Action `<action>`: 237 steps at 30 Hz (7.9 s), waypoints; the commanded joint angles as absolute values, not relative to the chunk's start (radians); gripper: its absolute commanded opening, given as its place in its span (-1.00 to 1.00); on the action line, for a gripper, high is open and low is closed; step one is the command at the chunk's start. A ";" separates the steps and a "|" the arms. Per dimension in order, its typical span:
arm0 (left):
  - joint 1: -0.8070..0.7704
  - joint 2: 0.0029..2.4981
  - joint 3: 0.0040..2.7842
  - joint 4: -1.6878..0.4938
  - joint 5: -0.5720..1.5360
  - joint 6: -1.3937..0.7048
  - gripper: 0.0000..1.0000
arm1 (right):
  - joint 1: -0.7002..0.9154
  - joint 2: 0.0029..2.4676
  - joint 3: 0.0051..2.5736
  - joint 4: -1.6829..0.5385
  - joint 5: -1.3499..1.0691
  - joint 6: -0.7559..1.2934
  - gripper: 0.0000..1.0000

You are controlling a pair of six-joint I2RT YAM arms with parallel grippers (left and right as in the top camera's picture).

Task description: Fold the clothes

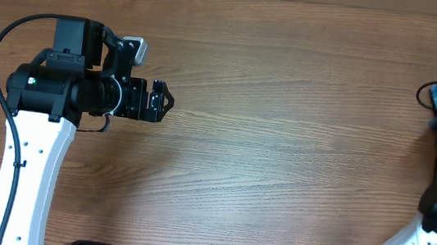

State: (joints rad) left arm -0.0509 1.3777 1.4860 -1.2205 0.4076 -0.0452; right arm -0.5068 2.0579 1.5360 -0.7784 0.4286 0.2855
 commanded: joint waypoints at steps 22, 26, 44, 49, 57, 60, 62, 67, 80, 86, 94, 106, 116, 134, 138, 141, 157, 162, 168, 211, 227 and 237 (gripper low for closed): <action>-0.053 1.379 1.515 -1.246 0.408 -0.022 1.00 | 0.055 1.875 1.610 -0.874 0.134 0.283 -0.92; -0.053 1.379 1.515 -1.247 0.373 -0.022 1.00 | 0.244 1.875 1.610 -0.924 0.044 0.231 -0.92; -0.053 1.409 1.514 -1.185 0.147 -0.023 1.00 | 0.767 1.875 1.610 -1.052 0.141 0.153 0.48; -0.053 1.514 1.514 -1.138 0.215 -0.020 1.00 | 0.611 1.872 1.610 -1.101 0.088 0.322 0.25; -0.064 1.768 1.514 -1.005 0.369 0.023 -0.91 | 0.371 1.834 1.610 -1.137 -0.154 0.342 -0.50; -0.081 1.852 1.514 -0.936 0.414 0.067 -0.92 | 0.290 1.798 1.610 -1.136 -0.278 0.341 -0.77; -0.103 1.901 1.514 -0.899 0.449 0.151 -0.92 | 0.243 1.769 1.610 -1.136 -0.335 0.340 -0.78; -0.165 2.017 1.514 -0.788 0.453 0.254 -0.88 | 0.180 1.702 1.610 -1.143 -0.361 0.338 -0.78; -0.078 2.310 1.514 -0.875 -0.152 -0.220 -0.91 | 0.173 1.664 1.610 -1.237 -0.358 0.284 -0.78; 0.167 2.321 1.514 -1.013 -0.202 -0.266 -0.91 | 0.173 1.664 1.610 -1.243 -0.338 0.281 -0.78; 0.561 2.220 1.534 -1.044 -0.054 -0.255 -0.91 | 0.173 1.664 1.610 -1.259 -0.260 0.281 -0.75; 0.858 2.011 1.658 -1.087 0.357 -0.143 -0.78 | 0.168 1.667 1.541 -1.264 -0.078 0.324 -0.47; 0.722 1.810 1.661 -1.133 0.659 0.062 -0.21 | -0.024 1.668 1.341 -1.191 -0.153 0.401 -0.08; 0.471 1.235 1.678 -1.317 0.482 0.071 1.00 | -0.268 1.438 1.337 -1.334 -0.487 0.208 0.56; 0.471 1.225 1.669 -1.348 0.293 -0.037 1.00 | -0.269 1.415 1.335 -1.343 -0.445 0.208 0.54; 0.471 1.244 1.637 -1.347 0.186 -0.142 1.00 | -0.269 1.417 1.307 -1.313 -0.393 0.209 0.54; 0.472 1.674 1.561 -1.338 0.122 -0.202 1.00 | -0.288 1.418 0.932 -1.038 -0.139 0.451 0.66; 0.474 1.757 1.560 -1.357 0.068 -0.205 0.91 | -0.322 1.428 0.817 -0.987 -0.135 0.511 0.10; 0.474 1.780 1.552 -1.374 0.065 -0.207 -0.64 | -0.327 1.464 0.686 -0.847 -0.199 0.556 -0.82; 0.163 2.146 1.594 -0.561 0.074 -0.429 -0.78 | -0.291 1.718 0.580 0.125 -0.408 0.689 -0.78; 0.219 2.161 2.165 -1.070 -0.034 -0.173 0.33 | -0.382 1.704 0.814 -0.092 -0.612 0.398 -0.03; 0.429 2.239 2.173 -1.135 0.079 -0.141 0.61 | -0.376 1.679 1.063 -0.487 -0.723 0.332 0.05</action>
